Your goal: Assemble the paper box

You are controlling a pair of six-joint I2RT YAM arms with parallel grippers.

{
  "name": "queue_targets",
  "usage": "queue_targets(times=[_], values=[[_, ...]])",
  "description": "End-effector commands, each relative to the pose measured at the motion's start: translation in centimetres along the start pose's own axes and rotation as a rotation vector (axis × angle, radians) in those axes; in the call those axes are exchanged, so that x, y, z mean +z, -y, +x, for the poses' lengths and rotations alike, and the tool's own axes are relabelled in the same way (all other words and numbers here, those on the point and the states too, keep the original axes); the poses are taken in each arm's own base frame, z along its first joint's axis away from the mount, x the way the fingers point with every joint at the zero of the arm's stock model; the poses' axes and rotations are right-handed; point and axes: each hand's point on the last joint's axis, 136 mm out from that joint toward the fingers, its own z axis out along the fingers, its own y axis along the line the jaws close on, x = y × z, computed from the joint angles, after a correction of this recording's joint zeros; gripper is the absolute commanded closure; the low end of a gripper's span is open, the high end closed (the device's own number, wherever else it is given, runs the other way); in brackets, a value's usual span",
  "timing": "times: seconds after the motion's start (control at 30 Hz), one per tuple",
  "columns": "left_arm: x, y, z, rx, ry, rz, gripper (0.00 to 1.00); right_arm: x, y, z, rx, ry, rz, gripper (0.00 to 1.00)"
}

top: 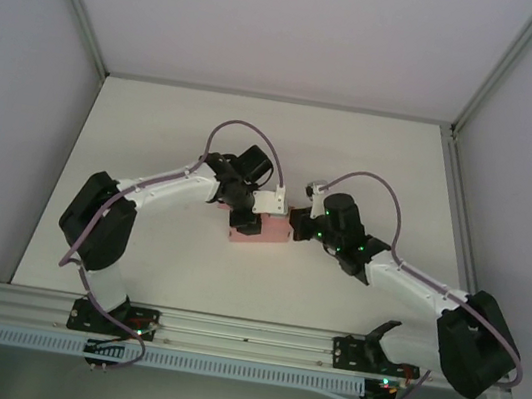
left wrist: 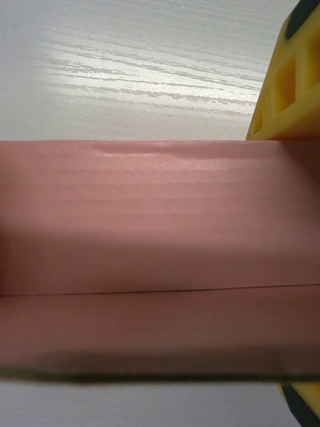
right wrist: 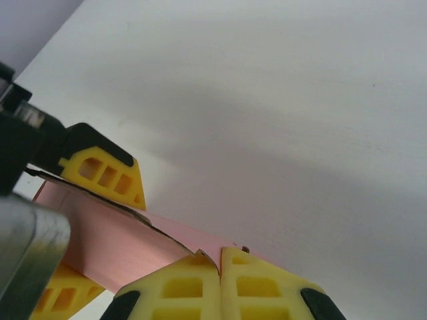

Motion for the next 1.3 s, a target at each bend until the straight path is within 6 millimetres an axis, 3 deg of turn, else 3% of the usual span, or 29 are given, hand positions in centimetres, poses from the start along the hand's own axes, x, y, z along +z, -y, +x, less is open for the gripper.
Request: queue_targets(times=[0.0,0.07,0.2,0.33,0.47,0.7,0.83,0.93,1.13,1.23,1.27], values=[[0.5,0.0,-0.1,-0.011,0.003,0.020,0.54,-0.1,-0.1,2.0,-0.083,-0.011,0.009,1.00],[0.4,0.0,-0.2,-0.014,0.007,0.018,0.54,0.0,0.5,2.7,-0.111,-0.034,0.048,1.00],[0.4,-0.1,-0.4,-0.019,0.018,0.020,0.54,1.1,-0.7,3.9,-0.191,-0.054,0.023,1.00],[0.5,-0.1,-0.3,-0.028,0.010,0.024,0.54,1.4,-0.4,4.4,-0.240,-0.047,0.062,1.00],[0.4,-0.3,-0.4,-0.033,0.023,0.019,0.54,0.3,1.5,4.1,-0.175,0.006,0.161,1.00],[0.5,-0.6,-1.0,-0.065,0.044,0.026,0.55,1.1,-1.0,4.1,-0.115,-0.008,0.032,1.00],[0.1,-1.1,-1.8,-0.077,0.077,0.006,0.54,2.6,0.0,5.7,-0.088,-0.044,0.062,1.00],[-0.2,-1.5,-1.9,-0.097,0.083,-0.015,0.50,3.2,0.0,6.7,-0.090,-0.056,0.048,1.00],[-0.6,-2.0,-1.8,-0.144,0.074,-0.050,0.44,2.5,-0.4,6.6,-0.160,-0.028,0.045,1.00],[-1.5,-2.4,-2.2,-0.175,0.097,-0.073,0.34,2.4,-0.5,6.6,-0.185,-0.031,0.064,1.00],[-1.9,-2.4,-2.3,-0.187,0.104,-0.082,0.24,2.5,-0.2,6.6,-0.181,-0.031,0.084,1.00]])
